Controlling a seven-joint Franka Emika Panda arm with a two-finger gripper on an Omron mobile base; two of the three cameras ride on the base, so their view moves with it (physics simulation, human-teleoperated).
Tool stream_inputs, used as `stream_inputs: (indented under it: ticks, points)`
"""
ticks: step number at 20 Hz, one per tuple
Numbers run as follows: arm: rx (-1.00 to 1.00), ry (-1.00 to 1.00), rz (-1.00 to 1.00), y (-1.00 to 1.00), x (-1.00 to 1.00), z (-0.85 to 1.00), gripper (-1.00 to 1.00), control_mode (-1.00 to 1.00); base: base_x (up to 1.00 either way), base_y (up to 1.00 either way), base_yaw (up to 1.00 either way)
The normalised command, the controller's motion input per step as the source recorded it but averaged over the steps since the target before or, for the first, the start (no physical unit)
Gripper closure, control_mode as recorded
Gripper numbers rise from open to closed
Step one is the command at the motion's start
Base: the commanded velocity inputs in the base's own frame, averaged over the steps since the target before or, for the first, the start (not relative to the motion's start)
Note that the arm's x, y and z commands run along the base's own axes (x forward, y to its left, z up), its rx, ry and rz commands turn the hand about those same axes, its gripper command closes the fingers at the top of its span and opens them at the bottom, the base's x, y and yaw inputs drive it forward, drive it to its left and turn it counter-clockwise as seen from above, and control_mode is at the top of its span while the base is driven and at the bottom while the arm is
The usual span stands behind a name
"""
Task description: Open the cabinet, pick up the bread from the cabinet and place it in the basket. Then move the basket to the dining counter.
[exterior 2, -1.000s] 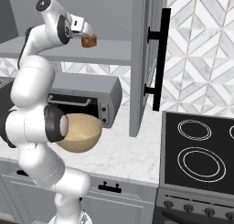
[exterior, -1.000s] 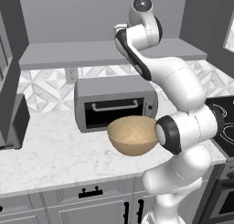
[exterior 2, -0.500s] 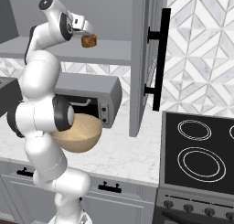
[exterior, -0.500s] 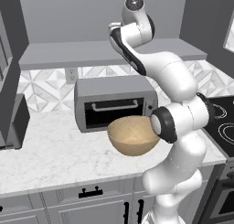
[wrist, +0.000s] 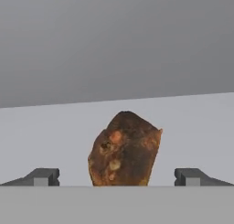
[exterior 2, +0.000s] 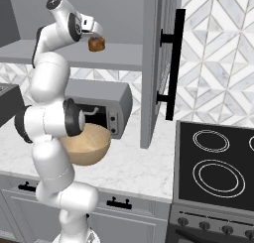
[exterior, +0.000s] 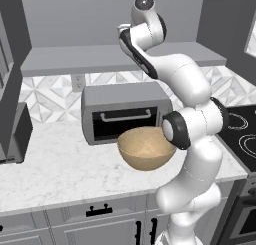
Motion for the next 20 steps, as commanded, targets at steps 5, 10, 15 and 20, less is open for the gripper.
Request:
stream_inputs:
  ticks: [5,10,15,20]
  points:
    - [0.0,0.05,0.0,0.0,0.34,-0.18,-1.0,-1.0,0.0,0.0,0.0]
    - [0.0,0.05,0.0,-0.03,0.43,-0.17,-1.0,-1.0,0.0,0.0,0.0]
    - [0.0,0.08,-0.01,0.0,0.3,-0.19,-1.0,-1.0,0.0,0.0,0.0]
    - [-0.01,0.06,-0.01,-0.07,0.05,-0.33,-1.0,-1.0,0.0,0.0,0.0]
